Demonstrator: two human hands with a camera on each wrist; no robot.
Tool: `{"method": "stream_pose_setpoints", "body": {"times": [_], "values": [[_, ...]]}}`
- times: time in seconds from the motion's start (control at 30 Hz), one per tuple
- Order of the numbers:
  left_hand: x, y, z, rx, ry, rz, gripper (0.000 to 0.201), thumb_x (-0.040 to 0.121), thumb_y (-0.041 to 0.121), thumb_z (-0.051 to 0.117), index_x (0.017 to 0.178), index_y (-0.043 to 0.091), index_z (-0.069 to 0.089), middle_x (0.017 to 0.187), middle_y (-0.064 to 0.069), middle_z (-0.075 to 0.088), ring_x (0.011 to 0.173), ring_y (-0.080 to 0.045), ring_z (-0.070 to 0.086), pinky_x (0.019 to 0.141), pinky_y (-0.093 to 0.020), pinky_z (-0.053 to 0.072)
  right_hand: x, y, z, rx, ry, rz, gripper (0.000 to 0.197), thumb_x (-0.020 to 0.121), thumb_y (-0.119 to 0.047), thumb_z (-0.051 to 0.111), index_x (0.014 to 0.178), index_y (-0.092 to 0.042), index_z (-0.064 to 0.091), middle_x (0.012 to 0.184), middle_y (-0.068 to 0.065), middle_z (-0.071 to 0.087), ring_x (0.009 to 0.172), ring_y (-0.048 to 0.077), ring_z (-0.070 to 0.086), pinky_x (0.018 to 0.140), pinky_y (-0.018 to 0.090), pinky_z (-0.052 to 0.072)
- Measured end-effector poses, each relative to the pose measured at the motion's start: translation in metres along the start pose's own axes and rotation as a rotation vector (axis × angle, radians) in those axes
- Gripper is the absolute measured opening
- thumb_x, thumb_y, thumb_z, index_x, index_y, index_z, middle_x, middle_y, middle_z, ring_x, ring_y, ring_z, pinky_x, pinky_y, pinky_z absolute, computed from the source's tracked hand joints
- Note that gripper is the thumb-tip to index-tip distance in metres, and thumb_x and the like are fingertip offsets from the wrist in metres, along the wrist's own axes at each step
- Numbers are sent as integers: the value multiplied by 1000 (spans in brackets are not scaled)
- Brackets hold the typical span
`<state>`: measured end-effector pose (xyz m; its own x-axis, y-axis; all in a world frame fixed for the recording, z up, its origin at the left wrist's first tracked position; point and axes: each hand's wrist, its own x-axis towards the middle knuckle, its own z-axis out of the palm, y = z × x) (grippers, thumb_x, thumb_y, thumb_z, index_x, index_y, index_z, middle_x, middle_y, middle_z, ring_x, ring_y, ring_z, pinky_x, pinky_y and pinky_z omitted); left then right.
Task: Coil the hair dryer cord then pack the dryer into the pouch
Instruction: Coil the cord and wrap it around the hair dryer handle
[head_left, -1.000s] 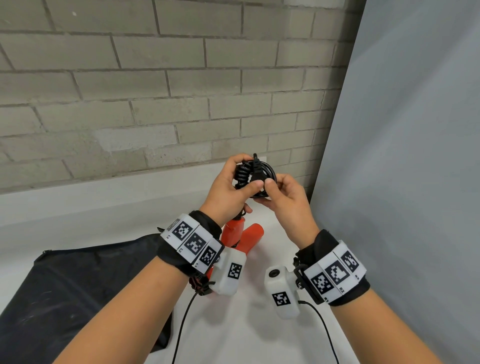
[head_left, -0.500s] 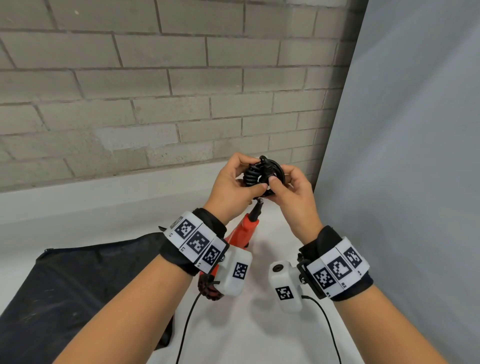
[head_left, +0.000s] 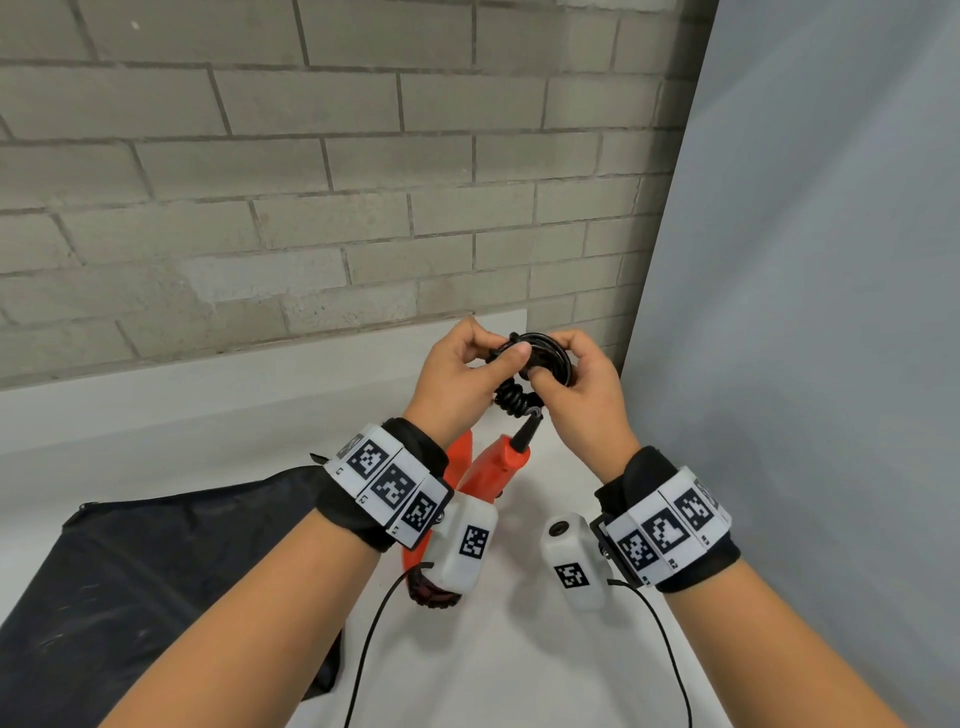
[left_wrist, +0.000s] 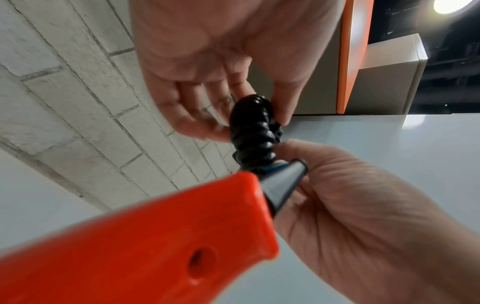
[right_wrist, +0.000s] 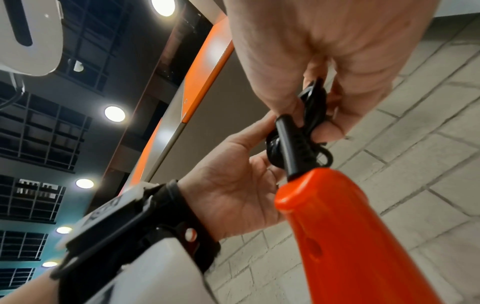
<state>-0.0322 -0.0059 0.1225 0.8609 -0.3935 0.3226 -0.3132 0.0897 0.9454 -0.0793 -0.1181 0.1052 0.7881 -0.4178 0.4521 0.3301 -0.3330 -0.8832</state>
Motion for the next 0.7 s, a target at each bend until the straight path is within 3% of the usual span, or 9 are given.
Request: {"method": "stream_pose_setpoints", "body": {"times": [0.1,0.17,0.2,0.3,0.4,0.5,0.63,0.7], "values": [[0,-4,0,-4,1,-39,19,82,13,63,76,19,46,75,2,56,62,-12,56,48,-24,50,-2,7,-1,-23,14,26,27,75,-12,58,98,-27,55,111,15,59,99,29,58,92,48,49],[-1,-5,-2,-31,15,-55,19,84,12,60,80,22,45,75,1,56,61,-12,57,47,-25,51,-7,15,-3,54,-50,137,47,80,-14,63,123,-20,44,125,9,52,100,21,57,92,40,50],[-1,-6,-3,-49,23,-65,18,84,12,60,84,23,45,74,0,56,60,-11,58,46,-24,51,-11,18,-5,86,-122,193,57,80,-22,65,130,-20,39,126,6,51,99,19,58,91,39,51],[-2,-8,-6,-84,27,-95,24,86,13,58,105,22,49,73,-1,57,62,-12,59,49,-24,54,-20,23,-15,98,-451,349,53,73,-38,57,123,-24,45,112,-6,58,99,15,59,83,35,51],[-2,-8,-6,-94,29,-91,26,86,13,57,110,23,55,81,-1,56,71,-15,59,55,-25,57,-25,28,-17,2,-691,308,42,76,-22,66,116,-19,54,115,-1,60,103,13,57,85,29,47],[-3,-7,-4,-83,24,-71,21,86,12,57,104,22,58,90,-1,54,81,-20,59,58,-23,58,-26,37,-13,-116,-611,175,33,78,-3,68,107,-14,59,101,-2,62,94,13,59,87,23,46],[-9,-1,-4,-82,-39,-20,24,84,5,58,99,24,57,92,-2,54,75,-15,62,72,-31,58,-30,46,-12,-67,-467,159,31,77,-2,67,98,-24,59,95,-7,63,90,10,58,81,17,49],[-14,0,-6,-51,-84,24,29,82,3,60,95,29,58,94,-1,57,73,-11,64,74,-27,57,-34,52,-10,-73,-366,148,31,76,-2,68,97,-23,60,92,-7,63,89,6,58,77,12,48]]}}
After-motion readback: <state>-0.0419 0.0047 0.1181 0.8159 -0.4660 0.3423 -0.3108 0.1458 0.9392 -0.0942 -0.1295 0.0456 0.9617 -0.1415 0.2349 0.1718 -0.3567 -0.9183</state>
